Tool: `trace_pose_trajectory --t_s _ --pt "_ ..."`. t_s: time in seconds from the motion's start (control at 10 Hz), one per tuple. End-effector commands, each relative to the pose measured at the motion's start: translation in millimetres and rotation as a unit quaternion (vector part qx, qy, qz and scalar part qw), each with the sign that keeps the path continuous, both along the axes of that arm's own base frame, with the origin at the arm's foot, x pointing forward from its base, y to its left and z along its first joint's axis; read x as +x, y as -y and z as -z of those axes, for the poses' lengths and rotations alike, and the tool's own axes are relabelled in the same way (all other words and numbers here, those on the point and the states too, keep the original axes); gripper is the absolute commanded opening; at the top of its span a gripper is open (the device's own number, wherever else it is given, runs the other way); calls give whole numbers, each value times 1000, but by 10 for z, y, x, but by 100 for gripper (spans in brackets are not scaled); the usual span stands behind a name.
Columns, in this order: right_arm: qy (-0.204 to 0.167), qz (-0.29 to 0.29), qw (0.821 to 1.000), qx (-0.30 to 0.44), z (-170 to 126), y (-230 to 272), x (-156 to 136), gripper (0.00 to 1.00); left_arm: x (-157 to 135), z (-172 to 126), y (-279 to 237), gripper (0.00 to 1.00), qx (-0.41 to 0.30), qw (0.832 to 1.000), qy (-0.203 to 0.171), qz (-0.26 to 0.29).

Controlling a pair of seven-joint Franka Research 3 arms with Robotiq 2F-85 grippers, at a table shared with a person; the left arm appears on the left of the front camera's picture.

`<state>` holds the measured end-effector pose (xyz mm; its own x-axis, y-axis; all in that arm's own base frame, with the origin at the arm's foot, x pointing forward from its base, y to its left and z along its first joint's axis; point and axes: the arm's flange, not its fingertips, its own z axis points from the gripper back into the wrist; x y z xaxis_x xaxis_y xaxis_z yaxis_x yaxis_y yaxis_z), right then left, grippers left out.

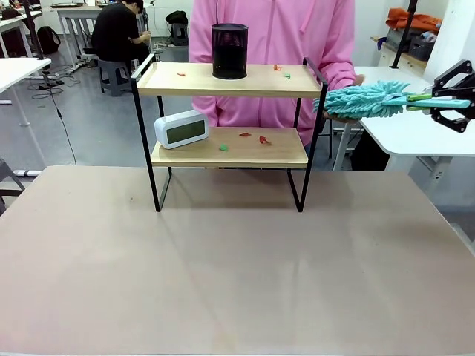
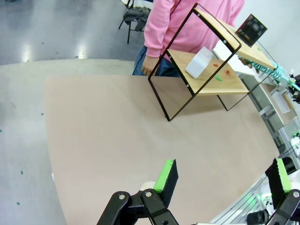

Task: Clean the shelf.
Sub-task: Pick up the Duster from the human.

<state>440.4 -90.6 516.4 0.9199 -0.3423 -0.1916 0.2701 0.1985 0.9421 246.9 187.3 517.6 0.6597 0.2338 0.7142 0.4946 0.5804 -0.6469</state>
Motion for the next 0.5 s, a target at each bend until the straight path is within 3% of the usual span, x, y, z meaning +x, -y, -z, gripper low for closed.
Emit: trace_pose_trajectory --t_s 0.0,0.3,0.4 --pt "46 -47 997 -34 -149 77 -217 0 21 -13 3 100 -1 1000 14 3" --pt "136 -112 974 -142 -494 604 -1311 0 21 -13 3 100 -1 1000 14 3" --pt "153 -81 966 -191 -401 874 -1707 0 21 -13 3 100 -1 1000 14 3"
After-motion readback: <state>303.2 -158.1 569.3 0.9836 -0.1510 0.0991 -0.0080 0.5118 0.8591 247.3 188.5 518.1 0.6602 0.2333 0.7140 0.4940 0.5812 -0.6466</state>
